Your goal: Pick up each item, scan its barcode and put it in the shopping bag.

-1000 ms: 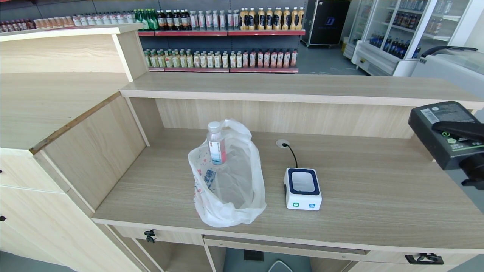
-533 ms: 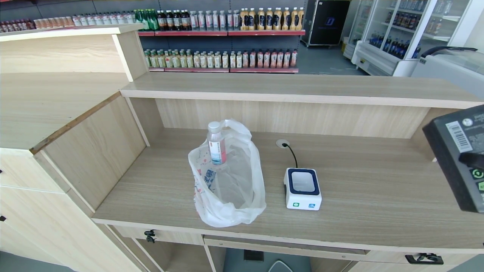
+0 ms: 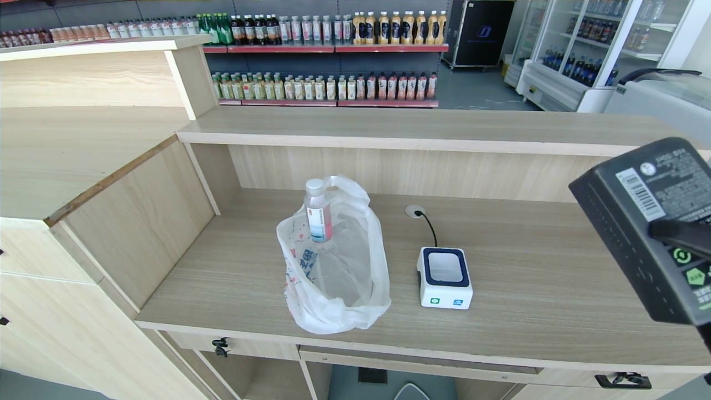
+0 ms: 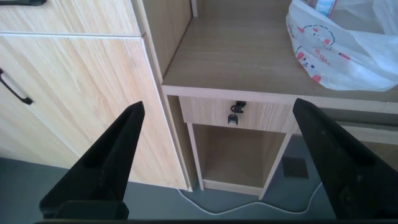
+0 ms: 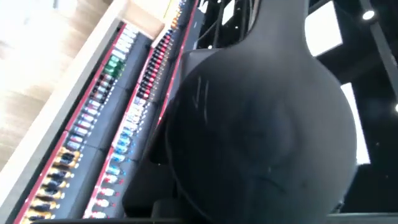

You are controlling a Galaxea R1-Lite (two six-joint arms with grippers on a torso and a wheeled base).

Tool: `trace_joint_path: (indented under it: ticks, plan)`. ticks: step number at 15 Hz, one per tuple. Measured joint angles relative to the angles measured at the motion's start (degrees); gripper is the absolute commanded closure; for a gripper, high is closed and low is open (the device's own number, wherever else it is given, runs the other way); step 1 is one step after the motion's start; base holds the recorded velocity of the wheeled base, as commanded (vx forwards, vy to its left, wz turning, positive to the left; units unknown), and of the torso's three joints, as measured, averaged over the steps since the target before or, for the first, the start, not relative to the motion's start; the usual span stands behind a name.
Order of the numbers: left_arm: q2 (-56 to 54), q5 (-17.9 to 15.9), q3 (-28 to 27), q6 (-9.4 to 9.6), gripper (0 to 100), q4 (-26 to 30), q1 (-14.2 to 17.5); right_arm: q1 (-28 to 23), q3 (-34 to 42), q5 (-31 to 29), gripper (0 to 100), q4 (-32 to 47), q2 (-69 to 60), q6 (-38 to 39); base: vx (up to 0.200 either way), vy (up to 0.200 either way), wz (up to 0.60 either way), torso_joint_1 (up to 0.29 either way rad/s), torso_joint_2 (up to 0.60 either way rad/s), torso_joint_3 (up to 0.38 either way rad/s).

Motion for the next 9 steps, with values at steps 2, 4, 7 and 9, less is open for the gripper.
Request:
trace_joint_path:
  ticks: [2,4,7,9]
  plan:
    - [0.00,0.00,0.00,0.00,0,0.02,0.00,3.15,-1.35,-0.60,100,-9.74,3.41,2.82,0.000,0.000,0.00,0.000,0.00,0.000]
    - [0.00,-0.02,0.00,0.00,0,0.02,0.00,6.21,-0.78,-5.17,100,-17.70,6.25,5.12,0.000,0.000,0.00,0.000,0.00,0.000]
    - [0.00,0.00,0.00,0.00,0,0.02,-0.02,10.58,1.54,-8.42,100,-19.41,9.25,3.17,0.000,0.000,0.00,0.000,0.00,0.000]
    - [0.00,0.00,0.00,0.00,0,0.00,0.00,12.43,2.19,-8.67,100,-19.08,10.47,1.41,0.000,0.000,0.00,0.000,0.00,0.000]
